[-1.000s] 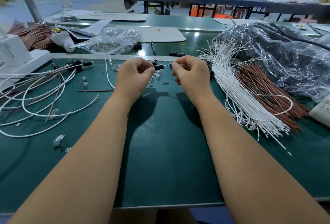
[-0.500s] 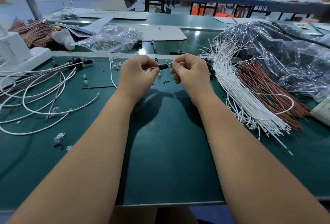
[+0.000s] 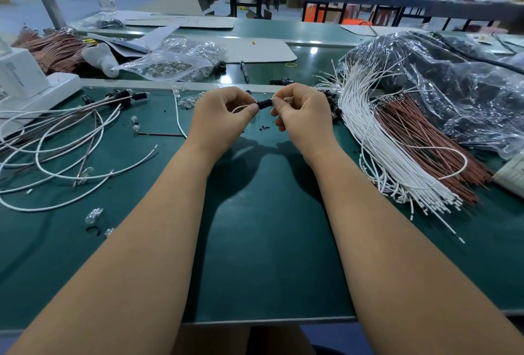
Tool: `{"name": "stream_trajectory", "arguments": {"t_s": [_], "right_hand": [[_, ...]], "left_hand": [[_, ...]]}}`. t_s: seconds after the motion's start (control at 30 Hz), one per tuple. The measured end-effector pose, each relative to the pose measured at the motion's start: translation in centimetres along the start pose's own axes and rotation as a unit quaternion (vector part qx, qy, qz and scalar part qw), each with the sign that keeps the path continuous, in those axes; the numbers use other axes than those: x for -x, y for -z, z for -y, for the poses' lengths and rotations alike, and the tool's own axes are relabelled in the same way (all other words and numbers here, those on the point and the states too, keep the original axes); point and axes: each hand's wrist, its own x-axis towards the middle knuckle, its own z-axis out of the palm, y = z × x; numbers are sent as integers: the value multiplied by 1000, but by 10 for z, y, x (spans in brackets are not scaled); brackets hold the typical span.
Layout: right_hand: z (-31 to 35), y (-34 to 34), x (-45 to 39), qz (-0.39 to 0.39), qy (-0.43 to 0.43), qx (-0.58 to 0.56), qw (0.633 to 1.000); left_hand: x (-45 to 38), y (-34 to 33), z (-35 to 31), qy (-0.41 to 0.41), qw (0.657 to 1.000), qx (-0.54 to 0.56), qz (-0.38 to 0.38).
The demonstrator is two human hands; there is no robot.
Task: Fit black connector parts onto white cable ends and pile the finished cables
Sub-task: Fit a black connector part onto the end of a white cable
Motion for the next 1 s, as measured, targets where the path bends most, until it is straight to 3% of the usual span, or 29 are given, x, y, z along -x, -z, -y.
{"name": "stream_trajectory", "arguments": {"t_s": [0.17,0.33,0.57,1.0], "right_hand": [[-3,-3,-1,-8,32,55,998],[-2,-4,0,-29,76,87,993],[-1,-3,0,-25,80,70,994],[2,-6,4,-17,67,64,996]], "left_hand": [[0,0,1,-57,990,-131,-10],[-4,0,4,-60,982,-181,2],[-3,-2,4,-47,988,-138,56],[-1,-5,1,-27,995,-97,17]]}}
